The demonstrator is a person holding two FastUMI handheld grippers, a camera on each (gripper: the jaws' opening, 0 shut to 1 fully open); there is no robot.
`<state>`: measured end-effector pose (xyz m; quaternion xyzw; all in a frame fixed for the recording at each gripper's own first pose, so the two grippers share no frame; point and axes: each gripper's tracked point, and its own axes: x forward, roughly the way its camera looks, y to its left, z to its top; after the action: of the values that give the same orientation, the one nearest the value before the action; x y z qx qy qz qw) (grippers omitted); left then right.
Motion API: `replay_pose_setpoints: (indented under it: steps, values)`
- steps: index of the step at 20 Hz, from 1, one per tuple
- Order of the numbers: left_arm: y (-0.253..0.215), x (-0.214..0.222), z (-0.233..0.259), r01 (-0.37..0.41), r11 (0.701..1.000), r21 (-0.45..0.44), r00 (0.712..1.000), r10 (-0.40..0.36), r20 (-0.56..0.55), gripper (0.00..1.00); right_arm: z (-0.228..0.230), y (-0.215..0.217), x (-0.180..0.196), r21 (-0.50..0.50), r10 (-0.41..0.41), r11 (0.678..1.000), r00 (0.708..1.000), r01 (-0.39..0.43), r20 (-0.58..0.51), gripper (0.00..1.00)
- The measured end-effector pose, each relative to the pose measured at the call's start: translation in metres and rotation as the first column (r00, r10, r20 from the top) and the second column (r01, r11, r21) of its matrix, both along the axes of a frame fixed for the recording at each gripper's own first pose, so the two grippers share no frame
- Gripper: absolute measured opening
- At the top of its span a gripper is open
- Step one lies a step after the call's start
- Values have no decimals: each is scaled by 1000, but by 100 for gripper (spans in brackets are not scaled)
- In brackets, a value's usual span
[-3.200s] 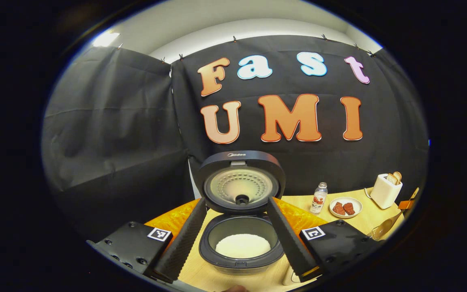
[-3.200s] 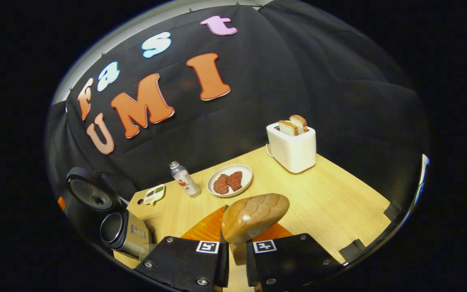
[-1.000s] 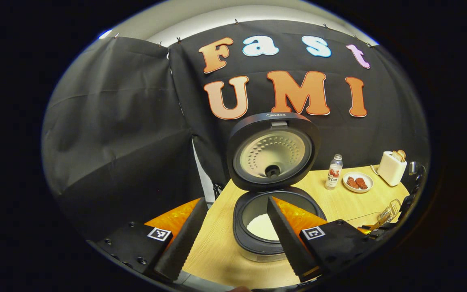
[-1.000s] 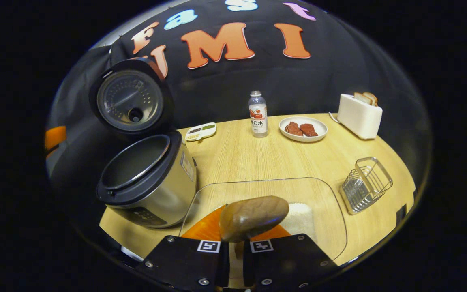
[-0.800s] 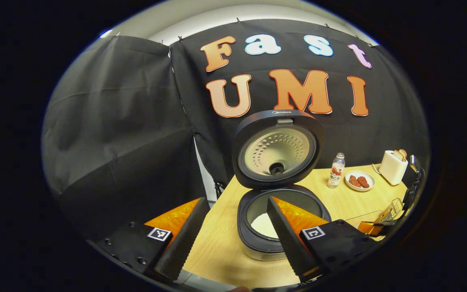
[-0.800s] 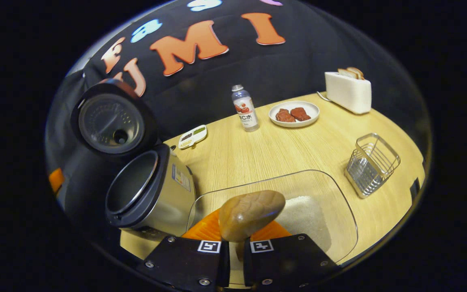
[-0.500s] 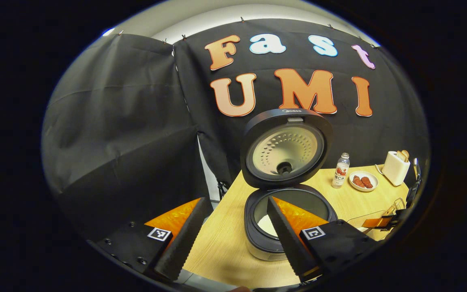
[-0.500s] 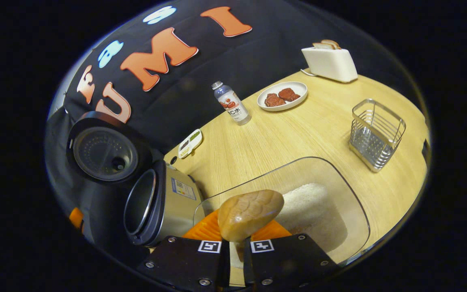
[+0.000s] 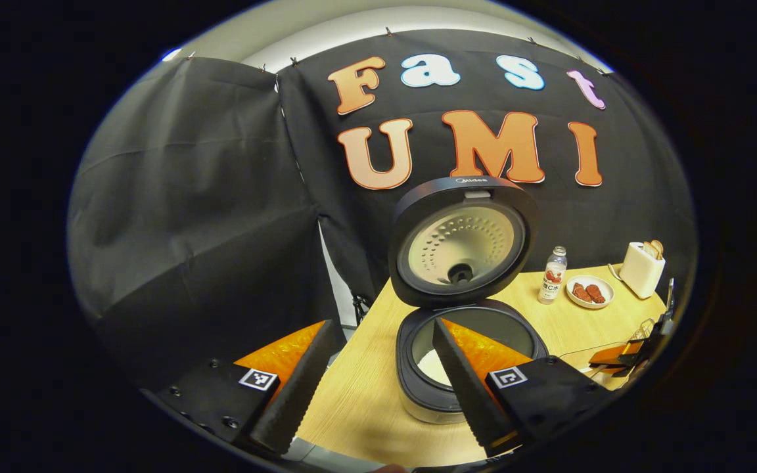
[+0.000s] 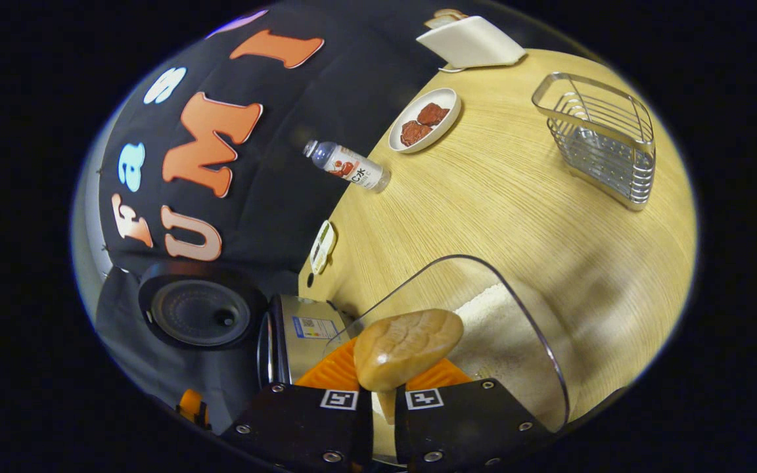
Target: Close the left gripper, press the button to open the rice cooker; take a wooden spoon from the chopstick holder with the right hand, scoop a spoonful of rice and pour it into the rice cooker, then put the wooden spoon back into the chopstick holder.
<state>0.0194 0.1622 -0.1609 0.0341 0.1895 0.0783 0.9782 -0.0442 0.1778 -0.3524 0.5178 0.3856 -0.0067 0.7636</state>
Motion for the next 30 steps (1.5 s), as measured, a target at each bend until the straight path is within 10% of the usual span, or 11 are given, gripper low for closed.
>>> replay_pose_setpoints:
  steps: [10, 16, 30]
  values:
    - [-31, 9, 12, 13, 1000, -8, 999, -12, 32, 100, 35, -49, 6, 262, -109, 960, 993, 95, 36, 12]
    - [-39, 6, 19, -13, 1000, -27, 998, 15, 58, 100, 97, -56, 20, 464, -142, 882, 985, 82, 96, 12]
    - [19, -31, 53, -140, 989, -45, 978, 145, 153, 100, 210, 49, 100, 580, 3, 805, 977, -128, 212, 12]
